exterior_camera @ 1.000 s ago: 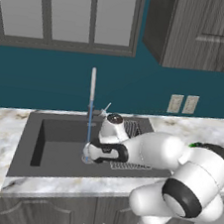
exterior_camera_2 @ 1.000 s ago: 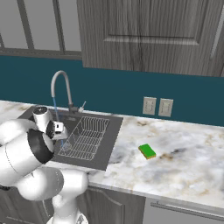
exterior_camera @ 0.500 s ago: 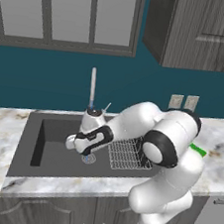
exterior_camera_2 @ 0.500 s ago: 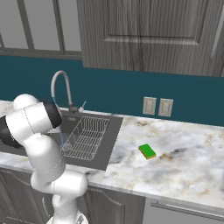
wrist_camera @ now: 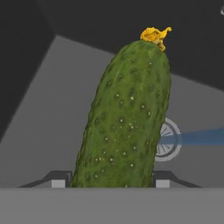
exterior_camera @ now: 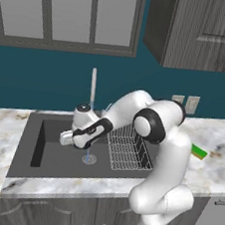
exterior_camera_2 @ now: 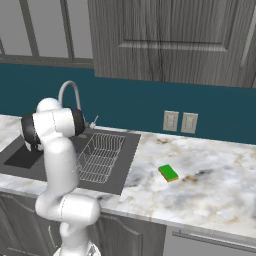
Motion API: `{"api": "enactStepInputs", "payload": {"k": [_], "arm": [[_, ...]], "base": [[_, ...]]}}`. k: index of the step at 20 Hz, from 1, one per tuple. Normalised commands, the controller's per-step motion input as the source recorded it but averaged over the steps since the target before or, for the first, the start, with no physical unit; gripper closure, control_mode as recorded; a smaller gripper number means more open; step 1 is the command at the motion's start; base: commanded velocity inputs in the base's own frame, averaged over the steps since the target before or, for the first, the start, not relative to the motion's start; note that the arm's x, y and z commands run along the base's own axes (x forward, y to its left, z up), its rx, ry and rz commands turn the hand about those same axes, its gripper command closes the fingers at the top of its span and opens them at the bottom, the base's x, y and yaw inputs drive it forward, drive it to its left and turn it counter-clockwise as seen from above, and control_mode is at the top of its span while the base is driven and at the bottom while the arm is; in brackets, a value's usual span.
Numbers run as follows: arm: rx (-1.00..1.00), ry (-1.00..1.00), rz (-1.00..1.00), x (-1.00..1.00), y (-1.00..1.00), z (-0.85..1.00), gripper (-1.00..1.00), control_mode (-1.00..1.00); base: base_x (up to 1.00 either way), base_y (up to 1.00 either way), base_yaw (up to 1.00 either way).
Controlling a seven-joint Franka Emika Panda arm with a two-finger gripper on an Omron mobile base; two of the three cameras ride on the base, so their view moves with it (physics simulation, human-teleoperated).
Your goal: Turn on the sink faucet. Then move the cucumber from the counter to the sink. Turn off the sink. Move the vegetable from the sink to the pot next to the stove. Finally move the pot to the front right burner.
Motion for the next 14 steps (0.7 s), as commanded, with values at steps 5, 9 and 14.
{"api": "enactStepInputs", "payload": {"k": [5,9,14], "arm": [[-0.04,0.11,-0.03,0.52,0.16,-0.25,1.00,-1.00],[-0.04,0.09,-0.04,0.42,0.11,-0.35,1.00,-1.00],[-0.01,0.10,-0.02,0.37,0.06,-0.40,1.00,-1.00]], "base": [[0.00,0.00,0.00],[0.00,0.00,0.00],[0.00,0.00,0.00]]}}
